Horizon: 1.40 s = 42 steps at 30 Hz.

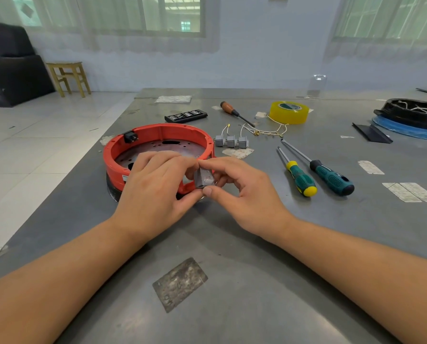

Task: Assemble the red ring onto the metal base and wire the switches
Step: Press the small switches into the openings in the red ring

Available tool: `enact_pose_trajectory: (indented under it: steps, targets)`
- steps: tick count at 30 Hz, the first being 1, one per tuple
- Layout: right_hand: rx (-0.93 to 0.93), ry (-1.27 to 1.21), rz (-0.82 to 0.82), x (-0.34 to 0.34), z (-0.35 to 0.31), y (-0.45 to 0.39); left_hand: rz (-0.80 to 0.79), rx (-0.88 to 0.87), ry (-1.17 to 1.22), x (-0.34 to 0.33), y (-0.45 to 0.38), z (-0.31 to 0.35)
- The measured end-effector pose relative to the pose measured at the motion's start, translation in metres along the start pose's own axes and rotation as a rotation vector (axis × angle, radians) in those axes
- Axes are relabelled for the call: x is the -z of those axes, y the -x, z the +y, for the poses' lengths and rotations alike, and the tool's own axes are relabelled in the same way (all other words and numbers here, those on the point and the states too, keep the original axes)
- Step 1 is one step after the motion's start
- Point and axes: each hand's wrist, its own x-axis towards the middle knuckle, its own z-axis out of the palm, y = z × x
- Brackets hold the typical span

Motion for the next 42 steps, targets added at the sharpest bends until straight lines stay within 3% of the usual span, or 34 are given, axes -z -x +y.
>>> enact_pose_trajectory:
  steps: [9, 14, 27, 37, 42]
  targets:
    - [-0.109, -0.203, -0.011, 0.002, 0.000, -0.001, -0.017, -0.005, 0.055, 0.002, 0.001, 0.000]
    - [-0.314, -0.487, 0.043, 0.006, -0.003, -0.004, -0.020, -0.001, 0.031, 0.003, 0.000, 0.000]
    - [-0.370, -0.481, -0.032, 0.008, -0.005, -0.005, -0.036, -0.058, 0.058, 0.003, 0.002, -0.006]
    - [-0.409, -0.413, 0.083, 0.007, -0.004, -0.007, -0.054, 0.100, -0.095, 0.016, -0.001, -0.006]
    - [-0.381, -0.318, 0.067, 0.004, -0.004, -0.006, -0.230, 0.307, -0.226, 0.016, -0.004, -0.001]
